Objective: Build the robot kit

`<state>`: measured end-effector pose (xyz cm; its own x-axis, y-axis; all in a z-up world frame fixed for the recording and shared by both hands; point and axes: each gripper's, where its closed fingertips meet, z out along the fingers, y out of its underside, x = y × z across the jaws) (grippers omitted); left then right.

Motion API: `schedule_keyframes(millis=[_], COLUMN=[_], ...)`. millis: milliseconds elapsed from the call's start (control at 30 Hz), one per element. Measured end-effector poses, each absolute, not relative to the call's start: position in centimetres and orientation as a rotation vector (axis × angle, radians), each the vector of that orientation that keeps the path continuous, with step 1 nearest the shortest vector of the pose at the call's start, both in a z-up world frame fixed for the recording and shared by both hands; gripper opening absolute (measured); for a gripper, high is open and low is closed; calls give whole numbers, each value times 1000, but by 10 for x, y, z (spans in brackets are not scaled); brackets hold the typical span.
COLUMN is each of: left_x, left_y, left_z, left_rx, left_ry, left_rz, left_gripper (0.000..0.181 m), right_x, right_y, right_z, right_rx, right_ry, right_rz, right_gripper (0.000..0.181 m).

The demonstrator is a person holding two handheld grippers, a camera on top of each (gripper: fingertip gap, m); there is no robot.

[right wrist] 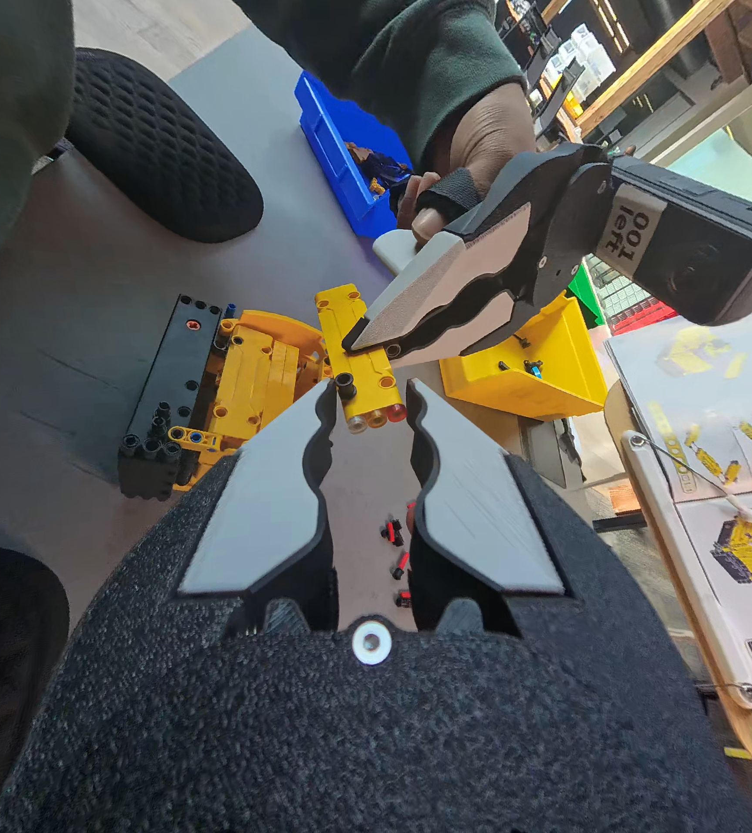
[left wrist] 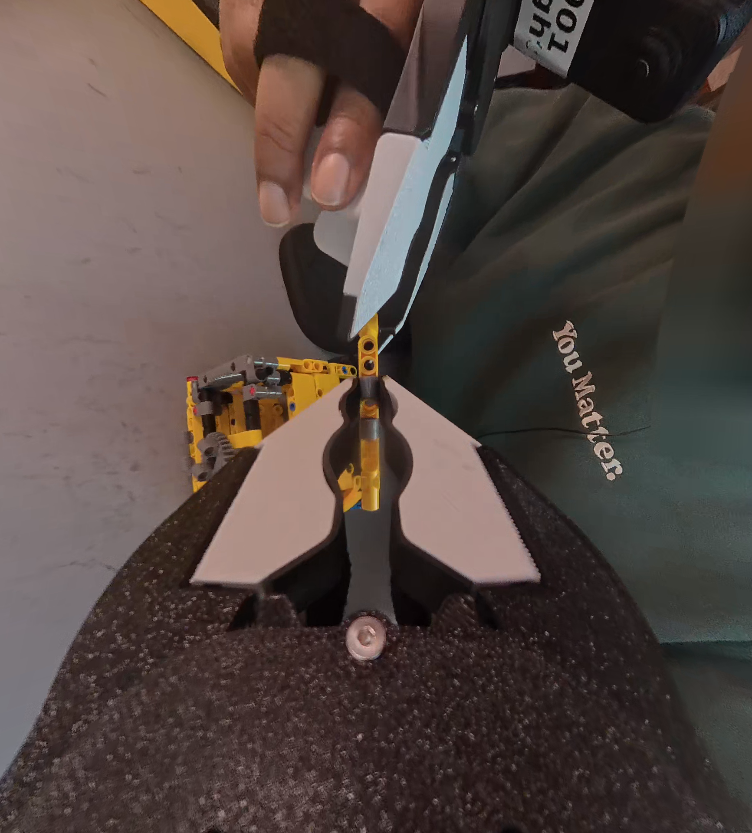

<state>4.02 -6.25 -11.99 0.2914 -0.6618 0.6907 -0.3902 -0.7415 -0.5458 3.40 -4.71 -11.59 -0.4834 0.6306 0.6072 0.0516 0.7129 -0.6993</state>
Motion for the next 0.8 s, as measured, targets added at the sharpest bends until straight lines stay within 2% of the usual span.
schedule_keyframes(millis=[100, 200, 333, 433, 467, 567, 800], left_x=[29, 11, -2, -6, -8, -9, 3], left_y=[-39, -24, -29, -35, -37, -44, -60], left_z=[-114, -106, -112, -123, -126, -134, -151], left_rx=[-2227, -2126, -1992, -1936, -1926, -1899, -1913], left_ry=[852, 803, 850, 861, 864, 902, 944], left_rz=[-1353, -1168, -855, -657, -597, -471, -490], left_gripper=[12, 35, 39, 35, 28, 27, 26], right_x=[27, 19, 16, 14, 14, 15, 28], right_y=[-25, -2, -3, -12, -16, -24, -40], right_z=[-113, -110, -108, -114, -117, -128, -146], right_rx=[-697, -942, -1078, -1106, -1105, -1106, -992], right_ry=[-1912, -1814, -1768, -1787, -1801, -1867, -2047], right_rz=[874, 1054, 1281, 1353, 1370, 1373, 1291], right_gripper=[28, 27, 27, 26, 26, 26, 26])
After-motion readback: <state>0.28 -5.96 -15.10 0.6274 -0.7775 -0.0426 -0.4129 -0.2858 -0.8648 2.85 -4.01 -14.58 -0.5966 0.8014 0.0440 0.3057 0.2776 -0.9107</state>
